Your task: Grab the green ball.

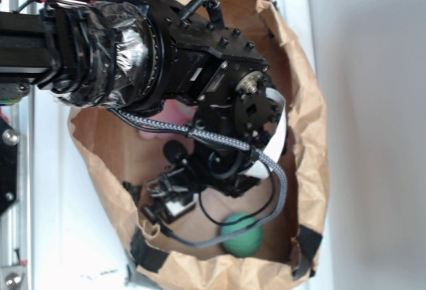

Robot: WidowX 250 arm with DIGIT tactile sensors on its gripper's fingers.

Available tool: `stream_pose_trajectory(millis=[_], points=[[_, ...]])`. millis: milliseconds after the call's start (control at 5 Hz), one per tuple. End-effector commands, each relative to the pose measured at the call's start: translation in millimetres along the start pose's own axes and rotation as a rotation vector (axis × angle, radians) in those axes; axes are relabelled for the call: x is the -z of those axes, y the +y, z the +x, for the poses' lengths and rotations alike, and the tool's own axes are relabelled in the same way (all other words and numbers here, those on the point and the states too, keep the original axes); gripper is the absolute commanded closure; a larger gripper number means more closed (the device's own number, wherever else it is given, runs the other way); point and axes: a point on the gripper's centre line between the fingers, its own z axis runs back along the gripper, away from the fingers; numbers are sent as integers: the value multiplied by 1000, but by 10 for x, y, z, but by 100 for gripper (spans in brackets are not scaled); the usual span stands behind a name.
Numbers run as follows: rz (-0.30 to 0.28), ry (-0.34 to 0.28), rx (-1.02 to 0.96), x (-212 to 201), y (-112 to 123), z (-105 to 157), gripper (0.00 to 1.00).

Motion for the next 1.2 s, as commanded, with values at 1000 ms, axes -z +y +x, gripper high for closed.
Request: stream_pose_trajectory(millis=[1000], points=[[50,-119,52,-59,-237,505,0]])
